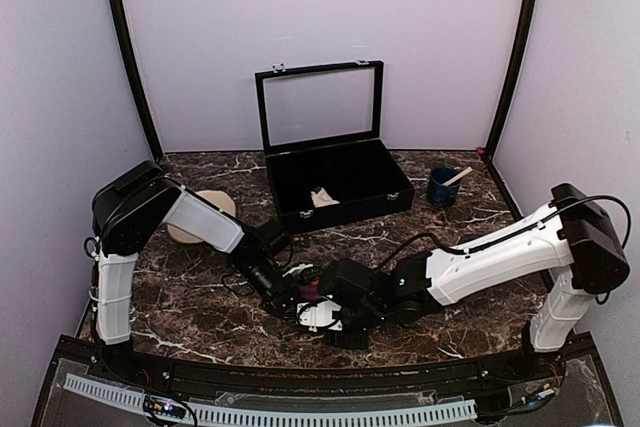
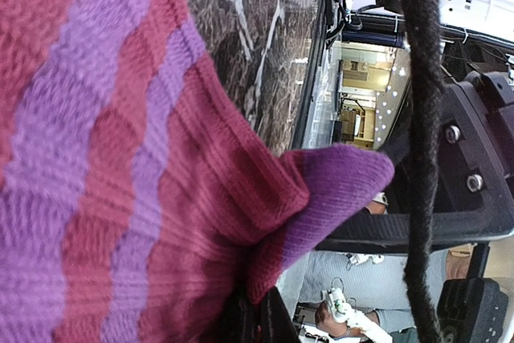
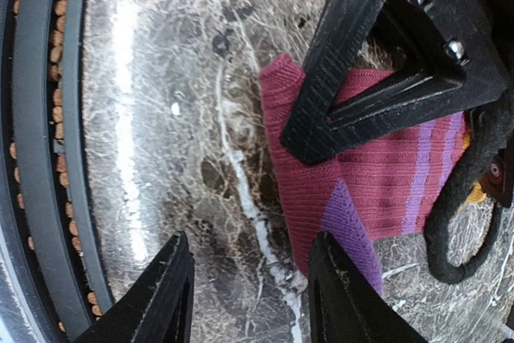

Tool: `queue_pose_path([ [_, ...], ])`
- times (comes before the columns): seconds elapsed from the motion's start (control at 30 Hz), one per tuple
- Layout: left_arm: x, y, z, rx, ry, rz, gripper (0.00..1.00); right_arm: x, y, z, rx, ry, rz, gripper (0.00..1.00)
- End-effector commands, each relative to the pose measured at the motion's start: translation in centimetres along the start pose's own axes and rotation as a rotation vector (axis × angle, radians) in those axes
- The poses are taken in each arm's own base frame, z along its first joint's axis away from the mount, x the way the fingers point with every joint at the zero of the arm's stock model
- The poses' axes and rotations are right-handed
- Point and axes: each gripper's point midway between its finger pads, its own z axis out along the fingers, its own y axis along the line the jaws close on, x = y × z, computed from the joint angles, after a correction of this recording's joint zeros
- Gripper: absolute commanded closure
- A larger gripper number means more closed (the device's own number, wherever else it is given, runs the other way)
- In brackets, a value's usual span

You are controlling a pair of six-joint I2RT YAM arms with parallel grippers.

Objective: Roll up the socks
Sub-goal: Roll the sock at the center of the board.

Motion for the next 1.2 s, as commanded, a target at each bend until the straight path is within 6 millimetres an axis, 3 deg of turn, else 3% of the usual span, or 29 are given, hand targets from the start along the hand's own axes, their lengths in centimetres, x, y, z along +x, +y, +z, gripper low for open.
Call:
queue_pose_path([
  [0.0,-0.1,0.1,-0.1,0.014,0.008,-0.011,1.0,-0.7,-0.9,0.6,0.001,-0.021,0.007,0.55],
  [0.73,-0.3,0.4,0.1,0.021,0.037,-0.026,1.0,0.2,-2.6,2.6,-0.01,0.014,0.031,0.58],
  [1.17,-0.3,0.7,-0.1,0.012,0.036,-0.028,1.0,3.5,-2.3,4.1,-0.029,0.123,0.096,0.89],
])
